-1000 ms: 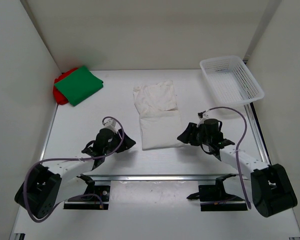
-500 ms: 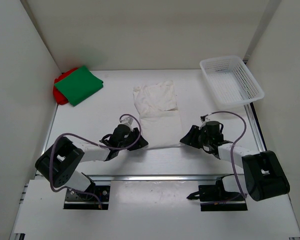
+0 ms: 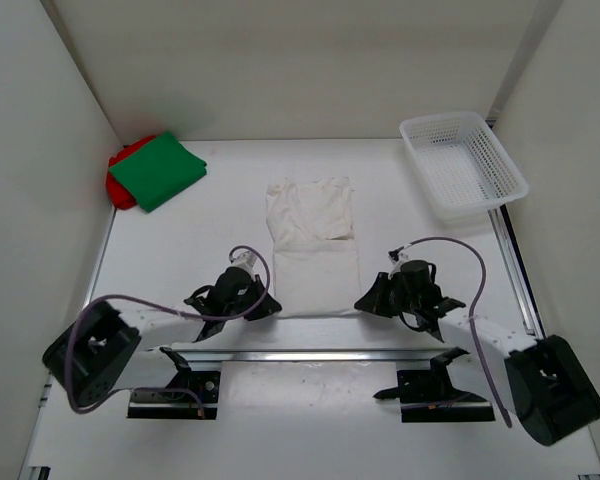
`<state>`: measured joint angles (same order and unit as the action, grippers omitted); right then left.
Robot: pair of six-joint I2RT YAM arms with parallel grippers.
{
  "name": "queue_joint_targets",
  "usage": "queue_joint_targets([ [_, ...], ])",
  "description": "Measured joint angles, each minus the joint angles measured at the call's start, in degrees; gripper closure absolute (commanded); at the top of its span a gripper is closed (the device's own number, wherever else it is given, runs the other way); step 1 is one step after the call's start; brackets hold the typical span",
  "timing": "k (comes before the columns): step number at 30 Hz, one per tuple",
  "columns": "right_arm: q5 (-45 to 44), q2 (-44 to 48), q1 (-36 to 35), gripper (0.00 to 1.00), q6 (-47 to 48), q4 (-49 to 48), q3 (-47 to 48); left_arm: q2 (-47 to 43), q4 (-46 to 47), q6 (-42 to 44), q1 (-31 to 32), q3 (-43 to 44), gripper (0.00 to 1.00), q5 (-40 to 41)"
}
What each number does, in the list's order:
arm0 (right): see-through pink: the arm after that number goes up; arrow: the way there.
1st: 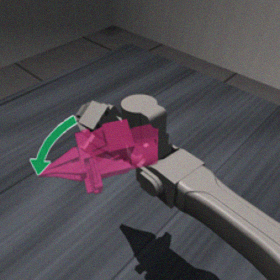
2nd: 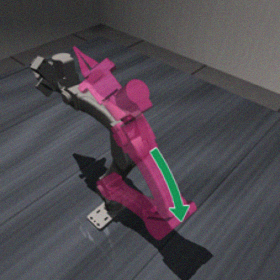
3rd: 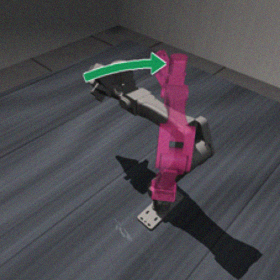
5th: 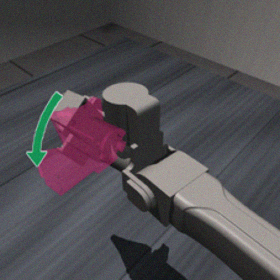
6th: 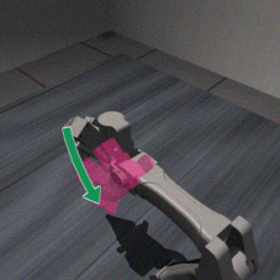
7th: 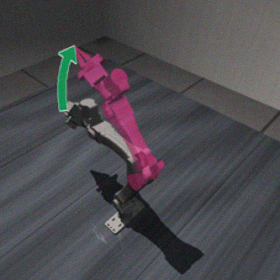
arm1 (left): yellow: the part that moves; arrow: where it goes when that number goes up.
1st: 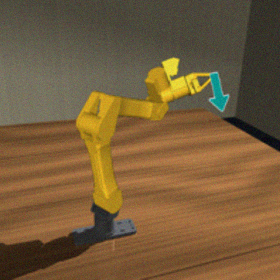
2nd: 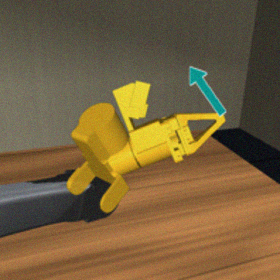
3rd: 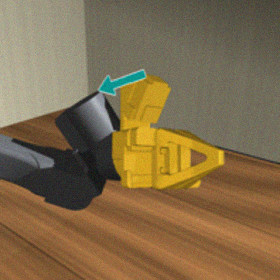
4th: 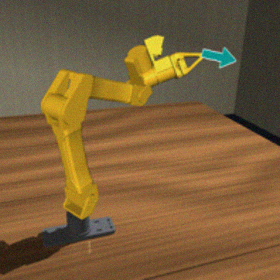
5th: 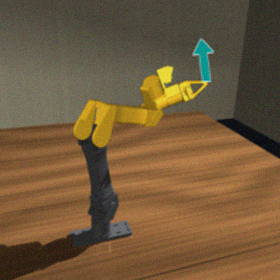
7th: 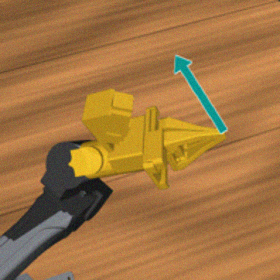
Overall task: Fold and stack the t-shirts
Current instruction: Grab one side of the 2/3 rectangular tshirt with both arms, then fold the long partially folded tshirt into a neat square
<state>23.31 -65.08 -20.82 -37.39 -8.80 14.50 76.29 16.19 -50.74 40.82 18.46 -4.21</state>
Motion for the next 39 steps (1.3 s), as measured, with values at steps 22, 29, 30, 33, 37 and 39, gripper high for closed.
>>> queue_joint_targets([
  [22,4.55,-12.76,5.03,1.00,1.81,15.63,36.70,-5.49,-26.80,7.65,-18.43,28.55,1.00,-7.54],
  [29,8.35,-44.52,9.11,1.00,4.96,18.78,69.46,22.69,-24.09,9.18,-24.55,50.14,0.94,-7.19],
  [30,8.59,-47.82,9.35,1.00,5.38,19.56,73.16,26.16,-23.45,9.16,-25.27,52.54,0.91,-7.19],
  [33,9.73,-57.92,9.75,0.90,5.88,22.25,84.24,35.01,-23.21,8.46,-26.93,58.84,0.78,-7.39],
  [37,10.08,-68.61,10.25,0.53,6.78,26.16,96.48,40.87,-23.04,7.13,-29.03,61.68,0.45,-7.26],
  [39,9.49,-70.62,10.58,0.46,8.00,28.87,99.60,41.00,-22.84,6.16,-30.38,61.35,0.48,-7.23],
])
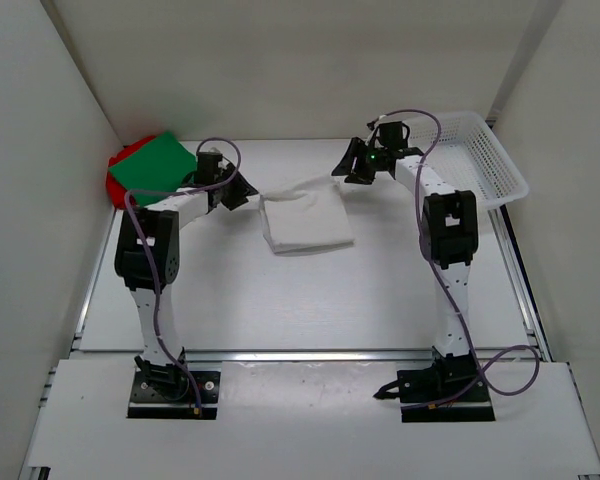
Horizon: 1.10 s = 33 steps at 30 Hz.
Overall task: Fold and stack the t-shirts
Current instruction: Fold the long partially folded tshirt into a neat square
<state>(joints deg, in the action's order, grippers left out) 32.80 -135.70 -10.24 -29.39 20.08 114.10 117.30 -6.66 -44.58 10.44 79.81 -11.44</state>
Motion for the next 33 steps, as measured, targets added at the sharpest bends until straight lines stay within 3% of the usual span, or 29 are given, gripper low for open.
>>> queue_joint_targets([
  [1,-0.76,-0.04,0.04,0.47,0.96,1.36,0.48,-0.68,0.83,-0.31,-0.48,-0.61,0.54,0.13],
  [2,-1.40,0.28,0.11,0.53,1.68,2.27,0.66,-1.53,1.64,-0.63,-0.94,-1.31,0.58,0.35],
  [3,-2.38,1.16,0.17,0.70,2.69,2.60,0.17,-2.99,2.75,-0.76,-1.22,-2.64,0.58,0.76],
  [6,-4.35,7.39,-0.42,0.97,4.13,0.87,-7.69,-7.43,4.57,-0.35,0.85,-5.11,0.61,1.68],
  [7,-4.63,10.64,-0.92,1.00,4.15,-0.02,-12.13,-8.35,5.31,-0.17,2.45,-5.31,0.61,1.64],
  [11,-4.57,22.10,-3.65,1.00,2.29,-7.39,-29.73,-11.15,13.03,-0.68,11.63,-11.28,0.63,1.14],
  [14,-3.78,25.11,-5.29,1.00,0.98,-11.45,-37.73,-9.97,15.69,-1.60,15.78,-16.85,0.65,-0.46],
  [19,-3.89,23.78,-5.44,1.00,-1.16,-16.17,-46.75,-7.74,19.71,-3.63,13.90,-25.16,0.67,-2.12],
  [25,-3.50,31.21,-6.75,1.00,-7.48,-29.20,-64.74,-17.20,30.38,-7.37,14.73,-41.81,0.67,-1.75],
  [29,-4.28,38.07,-8.39,1.00,-8.07,-29.38,-72.02,-24.87,31.01,-8.22,17.53,-49.70,0.63,-1.44],
  [33,-5.88,44.06,-7.93,0.99,-7.37,-26.14,-72.67,-30.73,27.85,-7.98,18.12,-50.86,0.61,-1.44],
])
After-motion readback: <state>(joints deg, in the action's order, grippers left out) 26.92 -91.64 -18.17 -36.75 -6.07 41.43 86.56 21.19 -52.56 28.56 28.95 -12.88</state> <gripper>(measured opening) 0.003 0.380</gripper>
